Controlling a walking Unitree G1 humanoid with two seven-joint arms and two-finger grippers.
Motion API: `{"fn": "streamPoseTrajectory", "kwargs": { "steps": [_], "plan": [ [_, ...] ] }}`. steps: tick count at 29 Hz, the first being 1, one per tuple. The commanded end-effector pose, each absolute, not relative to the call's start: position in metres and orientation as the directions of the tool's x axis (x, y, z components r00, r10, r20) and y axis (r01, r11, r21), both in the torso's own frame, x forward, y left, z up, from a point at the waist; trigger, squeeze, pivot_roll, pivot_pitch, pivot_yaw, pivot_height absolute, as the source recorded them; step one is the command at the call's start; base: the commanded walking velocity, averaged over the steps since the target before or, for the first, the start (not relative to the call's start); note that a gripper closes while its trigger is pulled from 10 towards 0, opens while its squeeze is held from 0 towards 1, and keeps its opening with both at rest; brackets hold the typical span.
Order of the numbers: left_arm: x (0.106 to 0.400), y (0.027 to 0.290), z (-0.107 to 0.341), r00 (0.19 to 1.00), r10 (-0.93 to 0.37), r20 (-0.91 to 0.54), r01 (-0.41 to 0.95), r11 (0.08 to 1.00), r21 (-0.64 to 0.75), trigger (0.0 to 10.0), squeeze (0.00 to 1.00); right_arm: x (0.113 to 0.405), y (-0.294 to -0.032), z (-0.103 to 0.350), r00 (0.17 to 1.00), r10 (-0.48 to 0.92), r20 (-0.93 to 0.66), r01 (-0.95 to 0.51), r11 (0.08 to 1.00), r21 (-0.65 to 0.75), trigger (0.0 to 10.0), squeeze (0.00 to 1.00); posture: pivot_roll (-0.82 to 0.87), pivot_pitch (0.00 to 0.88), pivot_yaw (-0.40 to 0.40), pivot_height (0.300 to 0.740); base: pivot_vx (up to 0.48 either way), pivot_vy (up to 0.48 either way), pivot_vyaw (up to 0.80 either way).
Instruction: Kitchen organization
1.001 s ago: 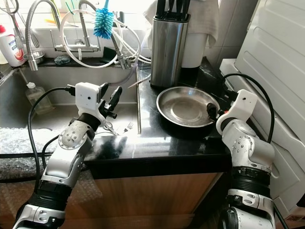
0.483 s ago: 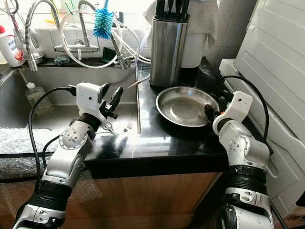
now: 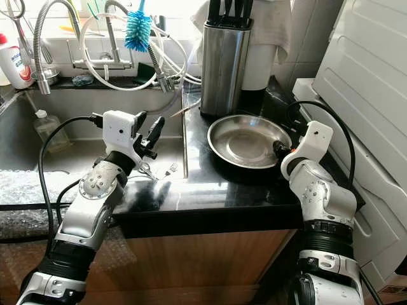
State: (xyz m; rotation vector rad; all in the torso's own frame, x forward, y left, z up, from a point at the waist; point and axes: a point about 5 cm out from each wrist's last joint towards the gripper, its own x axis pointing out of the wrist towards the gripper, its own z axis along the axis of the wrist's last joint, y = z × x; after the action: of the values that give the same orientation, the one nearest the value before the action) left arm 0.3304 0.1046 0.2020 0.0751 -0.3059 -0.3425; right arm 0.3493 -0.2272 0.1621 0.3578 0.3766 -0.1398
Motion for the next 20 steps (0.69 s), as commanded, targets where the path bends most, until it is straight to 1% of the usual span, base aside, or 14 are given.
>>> {"fn": "streamPoseTrajectory", "kwargs": {
  "steps": [1,4,14,17,20],
  "plan": [
    [0.332,0.104,0.202,0.897,-0.352,0.268,0.322,0.935,0.151,10.0,0.0,0.353,-0.223,0.173,0.937,-0.068,-0.342,0.175,0.94,0.293,0.0,0.0,-0.15,0.0,-0.041,0.74,0.0,0.0,0.0],
    [0.332,0.104,0.202,0.897,-0.353,0.268,0.322,0.934,0.152,10.0,0.0,0.353,-0.222,0.174,0.941,-0.064,-0.333,0.169,0.94,0.297,0.0,0.0,-0.15,0.0,-0.04,0.74,0.0,0.0,0.0],
    [0.332,0.105,0.203,0.9,-0.342,0.269,0.311,0.938,0.15,10.0,0.0,0.351,-0.204,0.178,0.964,-0.041,-0.263,0.124,0.943,0.307,0.0,0.0,-0.15,0.0,-0.04,0.74,0.0,0.0,0.0],
    [0.333,0.109,0.204,0.907,-0.316,0.279,0.286,0.947,0.145,10.0,0.0,0.349,-0.193,0.187,0.978,-0.02,-0.207,0.089,0.94,0.33,0.0,0.0,-0.15,0.0,-0.041,0.74,0.0,0.0,0.0],
    [0.334,0.115,0.207,0.916,-0.271,0.295,0.252,0.962,0.103,10.0,0.0,0.348,-0.187,0.205,0.997,-0.022,-0.072,0.046,0.933,0.358,0.0,0.0,-0.15,0.0,-0.041,0.74,0.0,0.0,0.0]
  ]
}}
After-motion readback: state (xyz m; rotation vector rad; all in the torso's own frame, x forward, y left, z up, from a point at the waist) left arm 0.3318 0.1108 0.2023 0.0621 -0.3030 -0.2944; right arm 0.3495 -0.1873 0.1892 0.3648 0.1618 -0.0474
